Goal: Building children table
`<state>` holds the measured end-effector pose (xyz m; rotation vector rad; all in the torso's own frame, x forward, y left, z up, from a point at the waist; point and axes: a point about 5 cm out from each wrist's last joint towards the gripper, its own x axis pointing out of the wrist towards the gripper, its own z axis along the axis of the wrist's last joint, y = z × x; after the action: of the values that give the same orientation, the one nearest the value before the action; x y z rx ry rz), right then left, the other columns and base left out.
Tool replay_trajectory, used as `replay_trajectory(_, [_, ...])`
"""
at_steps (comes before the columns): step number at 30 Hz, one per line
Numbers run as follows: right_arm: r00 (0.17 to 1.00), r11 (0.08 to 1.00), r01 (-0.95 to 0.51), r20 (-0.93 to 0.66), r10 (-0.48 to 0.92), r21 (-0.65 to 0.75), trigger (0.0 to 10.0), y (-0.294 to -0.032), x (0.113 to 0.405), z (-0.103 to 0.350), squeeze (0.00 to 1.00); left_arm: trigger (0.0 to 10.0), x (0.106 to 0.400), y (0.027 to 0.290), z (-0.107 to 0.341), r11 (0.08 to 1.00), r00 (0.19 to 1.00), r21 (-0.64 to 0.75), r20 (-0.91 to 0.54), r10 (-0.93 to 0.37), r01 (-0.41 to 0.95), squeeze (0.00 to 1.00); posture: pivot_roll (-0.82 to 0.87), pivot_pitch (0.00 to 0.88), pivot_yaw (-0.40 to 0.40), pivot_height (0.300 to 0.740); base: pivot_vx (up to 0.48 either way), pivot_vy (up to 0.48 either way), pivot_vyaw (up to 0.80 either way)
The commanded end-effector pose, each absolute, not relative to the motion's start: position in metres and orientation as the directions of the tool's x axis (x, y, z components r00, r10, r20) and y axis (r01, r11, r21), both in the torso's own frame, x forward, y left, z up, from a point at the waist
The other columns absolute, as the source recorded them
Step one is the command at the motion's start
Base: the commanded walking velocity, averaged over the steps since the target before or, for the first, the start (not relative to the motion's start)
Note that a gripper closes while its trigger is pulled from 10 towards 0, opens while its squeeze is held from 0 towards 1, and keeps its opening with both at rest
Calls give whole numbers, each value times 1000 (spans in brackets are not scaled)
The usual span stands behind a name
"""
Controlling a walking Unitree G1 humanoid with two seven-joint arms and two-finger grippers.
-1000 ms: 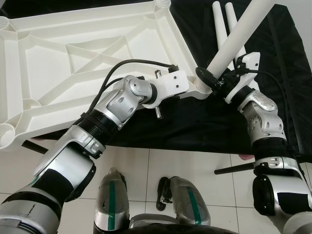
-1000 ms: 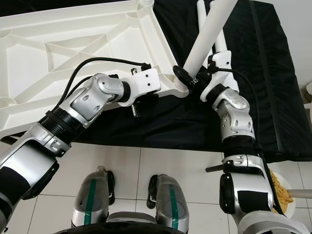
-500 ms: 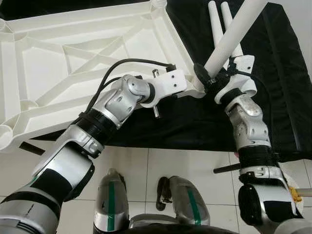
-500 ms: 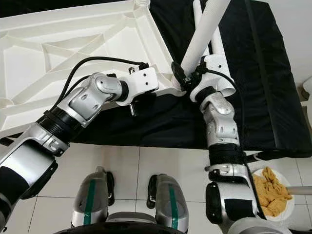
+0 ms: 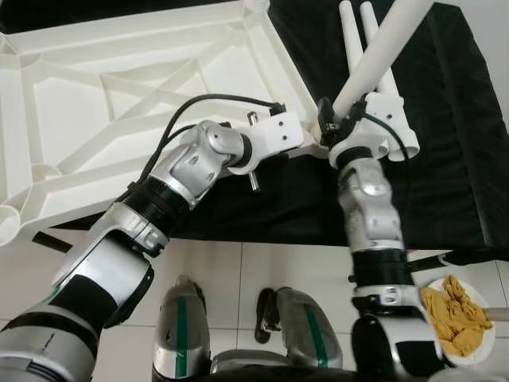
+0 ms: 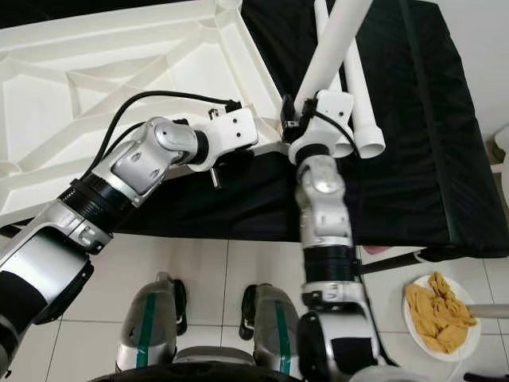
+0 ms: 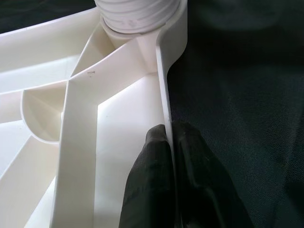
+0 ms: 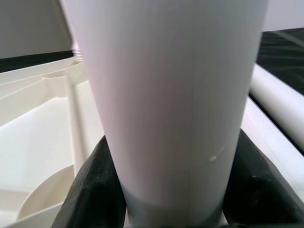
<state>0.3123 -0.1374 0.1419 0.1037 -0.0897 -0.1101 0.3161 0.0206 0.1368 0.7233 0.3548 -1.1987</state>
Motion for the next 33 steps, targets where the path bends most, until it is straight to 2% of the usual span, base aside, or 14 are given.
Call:
replay_trajectory(1, [965, 963, 255, 48, -260, 88, 10000, -160, 310, 138, 0, 10000, 298, 22, 107, 56, 171, 181, -722, -671, 982, 0, 43, 37, -46, 740, 0, 0, 0])
replay_trajectory(16, [965, 961, 249, 54, -256, 117, 10000, -158, 310, 143, 0, 10000, 299, 21, 107, 53, 172, 184, -722, -670, 981, 0, 42, 29, -47, 740, 0, 0, 0])
replay_trajectory(17, [968, 964, 237, 57, -245, 124, 10000, -158, 310, 143, 1000, 10000, 298, 21, 107, 52, 171, 184, -723, -670, 982, 0, 42, 28, -49, 740, 0, 0, 0])
replay_trajectory(23, [977, 973, 191, 69, -201, 131, 10000, -159, 310, 144, 1000, 10000, 297, 21, 106, 51, 169, 182, -724, -669, 982, 0, 44, 27, -51, 740, 0, 0, 0])
replay_trajectory(26, [994, 986, 68, 79, -81, 153, 10000, -162, 314, 145, 1000, 10000, 297, 21, 105, 51, 168, 181, -724, -669, 982, 0, 44, 24, -53, 740, 0, 0, 0])
replay_trajectory(29, [996, 989, 28, 84, -40, 146, 10000, -162, 314, 146, 1000, 10000, 297, 21, 105, 51, 168, 181, -724, -669, 982, 0, 44, 24, -53, 740, 0, 0, 0])
replay_trajectory(33, [985, 980, -156, 96, 144, 125, 10000, -162, 315, 149, 1000, 10000, 296, 20, 105, 43, 163, 181, -724, -671, 982, 0, 39, 17, -52, 740, 0, 0, 0])
